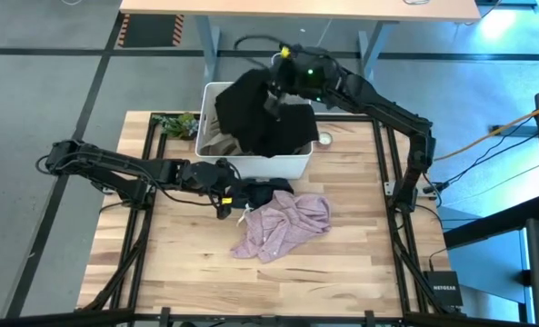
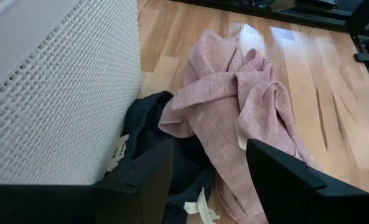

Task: Sort clothes
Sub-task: Put the black shirt into the white bin

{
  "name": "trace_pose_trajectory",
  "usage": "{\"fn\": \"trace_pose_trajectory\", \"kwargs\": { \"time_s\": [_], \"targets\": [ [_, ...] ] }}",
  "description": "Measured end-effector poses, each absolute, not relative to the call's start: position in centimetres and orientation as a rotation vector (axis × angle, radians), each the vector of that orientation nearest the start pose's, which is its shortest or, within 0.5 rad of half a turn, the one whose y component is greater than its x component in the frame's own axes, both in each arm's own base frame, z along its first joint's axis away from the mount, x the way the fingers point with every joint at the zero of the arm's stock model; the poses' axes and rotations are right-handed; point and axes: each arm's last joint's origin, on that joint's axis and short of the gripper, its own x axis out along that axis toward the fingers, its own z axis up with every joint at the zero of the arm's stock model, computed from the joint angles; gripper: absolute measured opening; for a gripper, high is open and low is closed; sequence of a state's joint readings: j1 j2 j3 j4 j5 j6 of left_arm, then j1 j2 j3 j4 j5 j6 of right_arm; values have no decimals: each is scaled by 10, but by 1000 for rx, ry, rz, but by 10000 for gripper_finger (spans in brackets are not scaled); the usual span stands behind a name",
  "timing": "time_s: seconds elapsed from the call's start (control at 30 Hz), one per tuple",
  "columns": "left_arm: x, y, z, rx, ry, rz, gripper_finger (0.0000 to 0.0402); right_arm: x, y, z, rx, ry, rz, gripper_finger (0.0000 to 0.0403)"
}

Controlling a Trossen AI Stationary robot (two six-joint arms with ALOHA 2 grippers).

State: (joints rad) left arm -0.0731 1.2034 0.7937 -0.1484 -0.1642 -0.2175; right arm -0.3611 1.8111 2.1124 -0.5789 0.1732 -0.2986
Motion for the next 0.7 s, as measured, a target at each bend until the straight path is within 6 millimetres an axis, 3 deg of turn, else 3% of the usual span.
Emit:
{"fn": "trace_pose_trajectory", "kwargs": {
  "time_s": [0.1, 0.33, 0.53, 0.7],
  "targets": [
    [255, -14, 256, -173, 540, 156, 198, 353, -140, 452, -300, 559, -492, 112],
    [253, -14, 253, -213, 577, 175, 198, 305, -129, 450, -227, 852, -413, 179],
    [252, -14, 252, -256, 582, 189, 198, 270, -126, 445, -83, 1055, -415, 190],
    [252, -14, 252, -260, 583, 191, 198, 260, -124, 439, -26, 1169, -413, 190]
  ]
}}
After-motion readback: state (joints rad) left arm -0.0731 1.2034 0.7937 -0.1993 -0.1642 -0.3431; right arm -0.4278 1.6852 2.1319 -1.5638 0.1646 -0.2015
